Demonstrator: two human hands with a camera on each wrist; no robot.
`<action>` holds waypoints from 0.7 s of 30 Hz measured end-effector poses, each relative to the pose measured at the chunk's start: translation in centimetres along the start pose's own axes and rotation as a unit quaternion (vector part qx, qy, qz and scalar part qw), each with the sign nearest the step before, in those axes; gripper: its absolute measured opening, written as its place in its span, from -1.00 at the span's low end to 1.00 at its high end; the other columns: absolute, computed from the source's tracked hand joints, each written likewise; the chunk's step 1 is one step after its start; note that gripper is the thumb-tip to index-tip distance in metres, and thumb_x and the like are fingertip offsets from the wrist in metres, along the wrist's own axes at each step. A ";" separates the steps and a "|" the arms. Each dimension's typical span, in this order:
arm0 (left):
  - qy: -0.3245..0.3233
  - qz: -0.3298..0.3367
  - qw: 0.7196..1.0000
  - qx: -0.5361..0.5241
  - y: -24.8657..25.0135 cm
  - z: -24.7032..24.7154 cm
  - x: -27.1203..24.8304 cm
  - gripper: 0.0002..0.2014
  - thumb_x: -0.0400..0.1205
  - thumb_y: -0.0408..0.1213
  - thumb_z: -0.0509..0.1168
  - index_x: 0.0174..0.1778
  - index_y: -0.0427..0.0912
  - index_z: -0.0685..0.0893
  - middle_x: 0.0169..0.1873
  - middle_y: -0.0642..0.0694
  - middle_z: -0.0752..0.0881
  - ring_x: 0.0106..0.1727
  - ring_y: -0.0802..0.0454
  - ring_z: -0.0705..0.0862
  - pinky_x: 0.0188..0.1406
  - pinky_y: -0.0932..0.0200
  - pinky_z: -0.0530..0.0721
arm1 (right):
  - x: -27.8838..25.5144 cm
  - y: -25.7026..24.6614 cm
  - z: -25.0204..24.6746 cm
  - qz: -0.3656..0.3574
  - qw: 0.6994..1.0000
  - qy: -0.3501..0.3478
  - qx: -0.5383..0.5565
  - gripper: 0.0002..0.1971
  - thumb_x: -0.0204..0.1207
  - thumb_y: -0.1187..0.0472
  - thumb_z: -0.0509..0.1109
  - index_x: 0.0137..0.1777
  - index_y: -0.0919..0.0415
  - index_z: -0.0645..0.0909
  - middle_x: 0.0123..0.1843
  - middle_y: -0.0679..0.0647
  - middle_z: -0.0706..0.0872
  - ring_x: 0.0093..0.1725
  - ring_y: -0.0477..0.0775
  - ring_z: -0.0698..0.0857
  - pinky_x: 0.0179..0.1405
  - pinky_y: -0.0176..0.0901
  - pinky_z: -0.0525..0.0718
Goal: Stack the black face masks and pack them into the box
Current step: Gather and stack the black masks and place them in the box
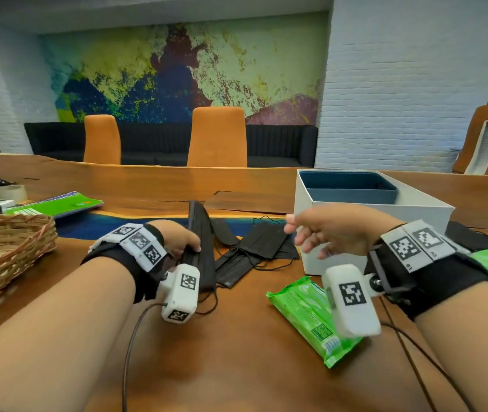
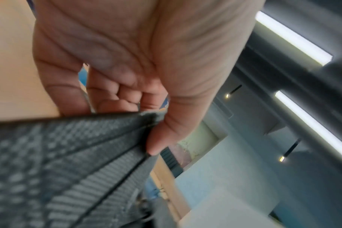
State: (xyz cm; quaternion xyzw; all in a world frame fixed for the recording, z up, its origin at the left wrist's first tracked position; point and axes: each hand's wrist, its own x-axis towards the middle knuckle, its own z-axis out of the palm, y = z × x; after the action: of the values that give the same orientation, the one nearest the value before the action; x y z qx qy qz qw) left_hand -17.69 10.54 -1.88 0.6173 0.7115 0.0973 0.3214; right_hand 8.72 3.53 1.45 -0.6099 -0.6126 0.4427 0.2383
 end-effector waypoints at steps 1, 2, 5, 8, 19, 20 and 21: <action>-0.010 0.021 0.996 -0.082 0.3 -0.3 -0.2 -0.80 0.62 -0.26 0.30 -0.29 -0.22 0.49 -0.41 -0.13 0.59 -0.42 -0.01 0.55 -0.33 0.16 0.59 | 0.4 -0.4 0.3 -0.009 0.999 -0.004 0.051 -0.68 0.64 -0.05 0.25 0.11 0.21 0.59 -0.18 0.07 0.57 -0.25 -0.03 0.56 -0.32 -0.23 0.55; -0.016 0.045 0.986 -0.159 0.7 -0.4 -0.5 -0.84 0.65 -0.32 0.25 -0.24 -0.26 0.50 -0.40 -0.15 0.64 -0.40 -0.01 0.60 -0.28 0.18 0.67 | 1.0 -0.8 0.7 -0.015 0.995 -0.005 0.102 -0.69 0.64 -0.05 0.26 0.09 0.21 0.58 -0.15 0.08 0.58 -0.21 -0.01 0.58 -0.27 -0.21 0.59; -0.053 0.099 0.908 -0.404 1.2 -0.1 -2.0 -0.88 0.70 -0.37 0.14 -0.04 -0.33 0.55 -0.22 -0.23 0.68 -0.20 -0.09 0.66 -0.17 0.05 0.67 | 3.2 -1.4 2.0 -0.015 0.973 0.016 0.231 -0.62 0.62 -0.03 0.30 0.24 0.26 0.54 0.15 0.21 0.57 0.16 0.13 0.59 0.20 0.00 0.63; -0.031 0.152 0.847 -0.508 0.5 1.3 -1.6 -0.84 0.71 -0.43 0.09 0.13 -0.26 0.54 -0.02 -0.30 0.67 -0.06 -0.22 0.66 -0.11 -0.10 0.62 | 5.4 -1.5 3.8 0.015 0.963 0.034 0.266 -0.40 0.60 -0.05 0.32 0.54 0.25 0.34 0.52 0.28 0.37 0.57 0.25 0.32 0.54 0.14 0.33; 0.033 0.210 0.816 -0.537 -2.0 1.5 0.9 -0.76 0.71 -0.50 0.10 0.04 -0.05 0.54 -0.09 -0.20 0.69 -0.16 -0.13 0.69 -0.30 -0.02 0.67 | 9.0 -1.0 5.7 0.058 0.990 0.110 0.060 -0.38 0.64 -0.12 0.22 0.61 0.16 0.26 0.63 0.19 0.30 0.53 0.27 0.38 0.32 0.01 0.46; 0.033 0.212 0.815 -0.538 -2.2 1.4 1.0 -0.76 0.71 -0.50 0.09 0.04 -0.04 0.54 -0.10 -0.19 0.69 -0.17 -0.11 0.70 -0.33 0.00 0.68 | 9.3 -1.3 5.5 0.067 0.989 0.116 0.060 -0.40 0.65 -0.11 0.20 0.61 0.18 0.27 0.61 0.21 0.33 0.52 0.27 0.39 0.30 0.00 0.47; 0.034 0.212 0.813 -0.541 -2.5 1.4 1.2 -0.76 0.71 -0.49 0.09 0.03 -0.05 0.54 -0.11 -0.19 0.70 -0.18 -0.11 0.70 -0.36 0.02 0.71 | 9.4 -1.6 5.3 0.066 0.990 0.120 0.038 -0.42 0.67 -0.07 0.18 0.59 0.22 0.29 0.57 0.21 0.37 0.50 0.27 0.42 0.28 -0.02 0.49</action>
State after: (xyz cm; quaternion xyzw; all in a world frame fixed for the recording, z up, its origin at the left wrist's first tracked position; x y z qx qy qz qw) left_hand -18.94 10.76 -4.64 0.4758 0.4057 0.5530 0.5507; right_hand 2.11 11.40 -2.18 -0.6882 -0.5206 0.4043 0.3033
